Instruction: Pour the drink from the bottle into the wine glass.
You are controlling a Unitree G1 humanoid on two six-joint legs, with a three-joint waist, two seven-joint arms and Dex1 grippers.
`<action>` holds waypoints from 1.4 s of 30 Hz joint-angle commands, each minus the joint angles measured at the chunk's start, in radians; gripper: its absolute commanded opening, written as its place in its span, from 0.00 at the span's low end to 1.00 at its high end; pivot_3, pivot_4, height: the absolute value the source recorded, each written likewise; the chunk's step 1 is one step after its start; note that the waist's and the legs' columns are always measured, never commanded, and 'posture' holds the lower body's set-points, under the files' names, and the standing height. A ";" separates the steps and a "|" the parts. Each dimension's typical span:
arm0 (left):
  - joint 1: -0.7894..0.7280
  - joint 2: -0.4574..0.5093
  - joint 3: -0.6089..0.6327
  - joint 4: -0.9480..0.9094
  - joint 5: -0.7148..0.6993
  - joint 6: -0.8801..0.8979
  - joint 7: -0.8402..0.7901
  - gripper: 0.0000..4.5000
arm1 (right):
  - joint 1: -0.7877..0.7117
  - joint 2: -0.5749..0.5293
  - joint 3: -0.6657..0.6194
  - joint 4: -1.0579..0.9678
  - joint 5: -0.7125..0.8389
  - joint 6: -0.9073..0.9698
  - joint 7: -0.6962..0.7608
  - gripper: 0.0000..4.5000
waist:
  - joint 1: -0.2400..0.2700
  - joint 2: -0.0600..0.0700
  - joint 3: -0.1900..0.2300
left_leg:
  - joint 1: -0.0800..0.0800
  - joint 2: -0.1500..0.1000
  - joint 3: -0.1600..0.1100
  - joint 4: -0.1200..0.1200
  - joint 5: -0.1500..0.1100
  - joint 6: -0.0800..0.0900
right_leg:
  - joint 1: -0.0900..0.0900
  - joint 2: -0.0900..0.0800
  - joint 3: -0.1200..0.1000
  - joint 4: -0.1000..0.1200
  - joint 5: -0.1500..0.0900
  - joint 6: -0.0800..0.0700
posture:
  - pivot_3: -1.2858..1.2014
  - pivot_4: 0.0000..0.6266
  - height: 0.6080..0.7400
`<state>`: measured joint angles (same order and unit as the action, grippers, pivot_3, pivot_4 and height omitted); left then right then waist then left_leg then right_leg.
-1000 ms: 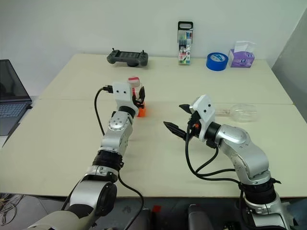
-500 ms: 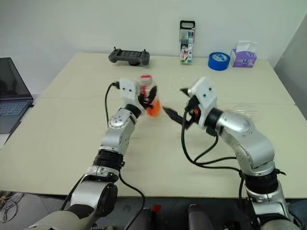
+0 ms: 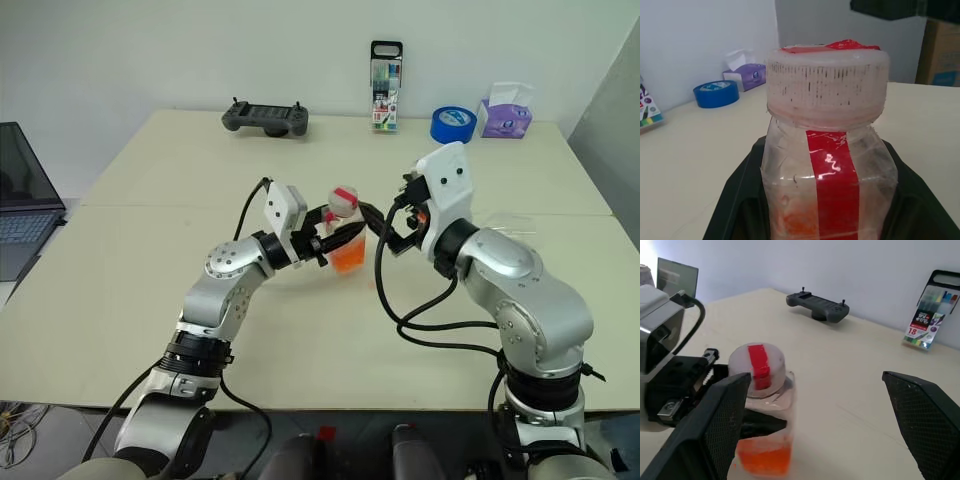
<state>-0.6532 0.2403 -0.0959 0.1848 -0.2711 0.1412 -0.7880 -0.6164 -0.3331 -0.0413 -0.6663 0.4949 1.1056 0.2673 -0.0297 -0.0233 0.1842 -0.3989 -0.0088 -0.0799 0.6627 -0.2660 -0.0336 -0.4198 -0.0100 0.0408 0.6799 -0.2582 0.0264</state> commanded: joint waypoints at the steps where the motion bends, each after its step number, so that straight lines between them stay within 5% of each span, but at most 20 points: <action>1: -0.005 -0.021 -0.015 -0.061 -0.020 -0.003 -0.013 0.43 | -0.006 0.008 0.005 -0.064 0.029 0.030 -0.014 1.00 | 0.000 0.000 0.000 | 0.000 0.000 0.000 0.000 0.000 0.000 | 0.000 0.001 0.000 0.000 0.000 0.000 | 0.52 0.24 1.00; 19: 0.034 -0.038 -0.035 -0.112 -0.024 0.024 -0.051 0.43 | 0.036 0.071 0.056 -0.024 -0.012 -0.002 -0.110 1.00 | -0.001 0.000 0.000 | 0.000 0.000 0.000 0.000 0.000 0.000 | 0.000 0.002 0.000 0.000 0.000 0.000 | 0.52 0.24 1.00; 22: 0.035 -0.038 -0.036 -0.103 -0.018 0.017 -0.050 0.43 | 0.036 0.074 0.058 -0.009 -0.028 -0.013 -0.119 0.86 | -0.001 0.000 0.000 | 0.000 0.001 0.000 0.000 0.000 0.000 | 0.000 0.002 0.000 0.000 0.000 0.000 | 0.52 0.24 1.00; 28: 0.041 -0.034 -0.035 -0.089 -0.012 0.010 -0.049 0.43 | 0.028 0.081 0.040 -0.009 -0.016 -0.026 -0.108 0.43 | -0.001 0.000 0.000 | 0.000 0.001 0.000 0.000 0.000 0.000 | 0.000 0.003 0.000 0.000 0.000 0.000 | 0.52 0.24 1.00; 29: 0.043 -0.033 -0.035 -0.089 -0.011 0.010 -0.049 0.43 | 0.029 0.077 0.041 -0.010 -0.013 -0.028 -0.103 0.43 | -0.001 0.000 0.000 | 0.000 0.001 0.000 0.000 0.000 0.000 | 0.000 0.003 0.000 0.000 0.000 0.000 | 0.52 0.24 1.00; 33: 0.046 -0.036 -0.043 -0.092 -0.016 0.021 -0.058 0.43 | 0.029 0.053 0.004 0.017 0.096 -0.106 0.061 0.43 | -0.001 0.000 0.000 | 0.000 0.000 0.000 0.000 0.000 0.000 | 0.000 0.004 0.000 0.000 0.000 0.000 | 0.52 0.24 1.00; 37: 0.054 -0.046 -0.057 -0.101 -0.022 0.036 -0.069 0.43 | 0.005 -0.084 0.040 0.083 0.283 -0.102 0.449 0.43 | -0.001 0.000 0.000 | 0.000 0.000 0.001 0.000 0.000 0.000 | 0.000 0.004 0.000 -0.001 0.000 0.000 | 0.52 0.24 1.00; 42: 0.059 -0.062 -0.069 -0.122 -0.022 0.048 -0.068 0.43 | -0.091 -0.167 0.107 0.273 0.194 -0.217 0.626 0.43 | -0.005 0.000 0.000 | 0.001 0.001 0.003 0.000 0.000 0.001 | 0.001 0.005 0.001 0.000 0.000 0.000 | 0.52 0.24 1.00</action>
<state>-0.5736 0.1932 -0.1610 0.0829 -0.2922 0.1821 -0.8821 -0.6580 -0.5395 -0.0075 -0.3714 0.6092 0.9526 0.7488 -0.0344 -0.0231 0.1844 -0.3970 -0.0073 -0.0767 0.6626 -0.2661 -0.0327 -0.4193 -0.0036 0.0418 0.6799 -0.2581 0.0264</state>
